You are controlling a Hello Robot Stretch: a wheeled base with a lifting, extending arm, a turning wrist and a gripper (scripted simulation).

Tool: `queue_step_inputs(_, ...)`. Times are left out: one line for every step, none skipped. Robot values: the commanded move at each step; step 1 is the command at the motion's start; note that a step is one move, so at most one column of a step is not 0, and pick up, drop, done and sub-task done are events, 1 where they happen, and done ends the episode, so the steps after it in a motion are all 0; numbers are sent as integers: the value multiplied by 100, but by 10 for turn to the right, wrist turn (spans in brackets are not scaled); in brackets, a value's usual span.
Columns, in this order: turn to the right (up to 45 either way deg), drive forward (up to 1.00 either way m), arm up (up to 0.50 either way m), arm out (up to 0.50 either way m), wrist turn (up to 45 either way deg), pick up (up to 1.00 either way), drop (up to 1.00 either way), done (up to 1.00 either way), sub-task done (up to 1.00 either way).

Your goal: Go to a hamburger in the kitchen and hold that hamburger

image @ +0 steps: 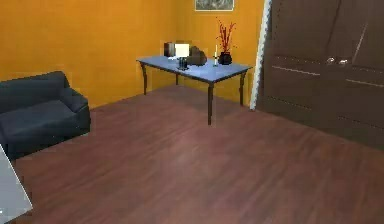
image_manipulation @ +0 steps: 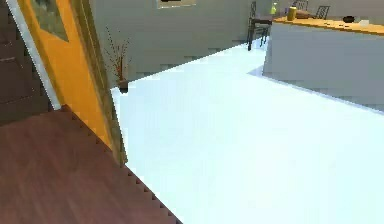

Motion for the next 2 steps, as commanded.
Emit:
queue_step_inputs(450,0,0,0,0,0,0,0,0)
queue_step_inputs(450,0,0,0,0,0,0,0,0)
